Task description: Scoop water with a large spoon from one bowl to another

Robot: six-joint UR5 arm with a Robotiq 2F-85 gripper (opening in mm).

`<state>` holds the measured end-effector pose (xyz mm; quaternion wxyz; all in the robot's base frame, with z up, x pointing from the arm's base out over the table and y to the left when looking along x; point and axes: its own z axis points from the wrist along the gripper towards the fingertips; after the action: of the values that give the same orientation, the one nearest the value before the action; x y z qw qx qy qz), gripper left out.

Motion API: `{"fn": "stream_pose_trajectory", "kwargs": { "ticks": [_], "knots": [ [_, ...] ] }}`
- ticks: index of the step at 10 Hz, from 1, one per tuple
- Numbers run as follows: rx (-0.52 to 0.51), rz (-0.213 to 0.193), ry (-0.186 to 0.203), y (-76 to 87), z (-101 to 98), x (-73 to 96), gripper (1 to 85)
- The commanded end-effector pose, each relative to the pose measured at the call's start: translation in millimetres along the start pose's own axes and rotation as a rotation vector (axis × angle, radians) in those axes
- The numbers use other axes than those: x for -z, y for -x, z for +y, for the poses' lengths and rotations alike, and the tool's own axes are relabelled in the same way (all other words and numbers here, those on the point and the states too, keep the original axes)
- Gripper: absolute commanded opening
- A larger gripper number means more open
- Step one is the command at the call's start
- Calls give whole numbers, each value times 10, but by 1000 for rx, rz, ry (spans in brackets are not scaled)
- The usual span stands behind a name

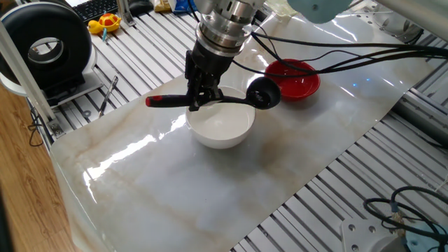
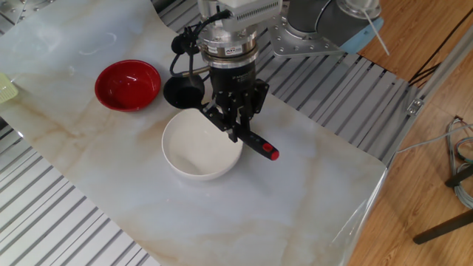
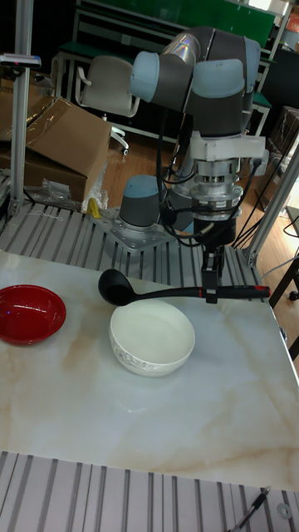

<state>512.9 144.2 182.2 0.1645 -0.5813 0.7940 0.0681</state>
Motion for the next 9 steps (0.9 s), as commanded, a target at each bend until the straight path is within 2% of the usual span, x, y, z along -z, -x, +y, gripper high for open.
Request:
{"fn": "stream_pose_trajectory", "kwargs": {
  "ticks": [1, 3, 8, 9],
  "knots": [
    [-28, -42, -17, 93, -50, 22, 13],
    [-15, -37, -10, 80, -33, 21, 13],
    [65, 1, 0, -397, -46, 32, 13],
    [66, -9, 2, -460, -27, 40, 13]
  ]
}}
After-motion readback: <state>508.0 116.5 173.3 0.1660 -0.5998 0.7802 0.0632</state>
